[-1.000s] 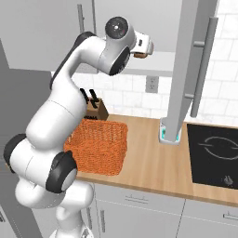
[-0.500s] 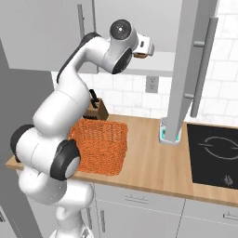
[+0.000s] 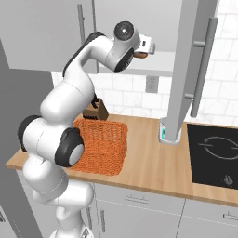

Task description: Open the cabinet, pick up the bread from the cabinet and place it in the basket. Then move the basket to the dining counter.

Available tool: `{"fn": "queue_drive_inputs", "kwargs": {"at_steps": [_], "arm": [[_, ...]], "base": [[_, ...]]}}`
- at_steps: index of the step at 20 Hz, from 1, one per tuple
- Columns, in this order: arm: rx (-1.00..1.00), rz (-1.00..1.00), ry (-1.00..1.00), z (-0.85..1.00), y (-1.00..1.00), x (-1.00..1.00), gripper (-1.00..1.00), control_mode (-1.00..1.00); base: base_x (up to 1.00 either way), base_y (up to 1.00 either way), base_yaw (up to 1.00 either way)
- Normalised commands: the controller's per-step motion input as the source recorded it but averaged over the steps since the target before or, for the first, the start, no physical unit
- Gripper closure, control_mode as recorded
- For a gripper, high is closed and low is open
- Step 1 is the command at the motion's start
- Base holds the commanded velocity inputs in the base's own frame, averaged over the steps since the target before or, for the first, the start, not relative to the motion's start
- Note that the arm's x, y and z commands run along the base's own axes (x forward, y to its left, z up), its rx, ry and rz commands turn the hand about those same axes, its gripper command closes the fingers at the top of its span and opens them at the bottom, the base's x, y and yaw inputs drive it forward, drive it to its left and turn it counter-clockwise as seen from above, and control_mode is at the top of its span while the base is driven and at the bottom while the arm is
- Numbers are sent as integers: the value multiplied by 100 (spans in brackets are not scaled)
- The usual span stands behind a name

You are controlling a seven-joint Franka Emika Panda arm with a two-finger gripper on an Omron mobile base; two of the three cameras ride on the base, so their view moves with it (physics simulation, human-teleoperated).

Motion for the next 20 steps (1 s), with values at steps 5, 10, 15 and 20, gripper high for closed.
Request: {"fn": "queue_drive_inputs", "kwargs": {"at_steps": [5, 10, 15, 20], "arm": [[0, 2, 0, 0, -11, 19, -100, -100], [0, 1, 2, -3, 0, 29, -100, -100], [0, 0, 3, -6, 0, 27, -100, -100], [0, 1, 2, -8, 0, 28, -100, -100]], "base": [[0, 0, 0], [0, 0, 0], [0, 0, 0], [0, 0, 0]]}}
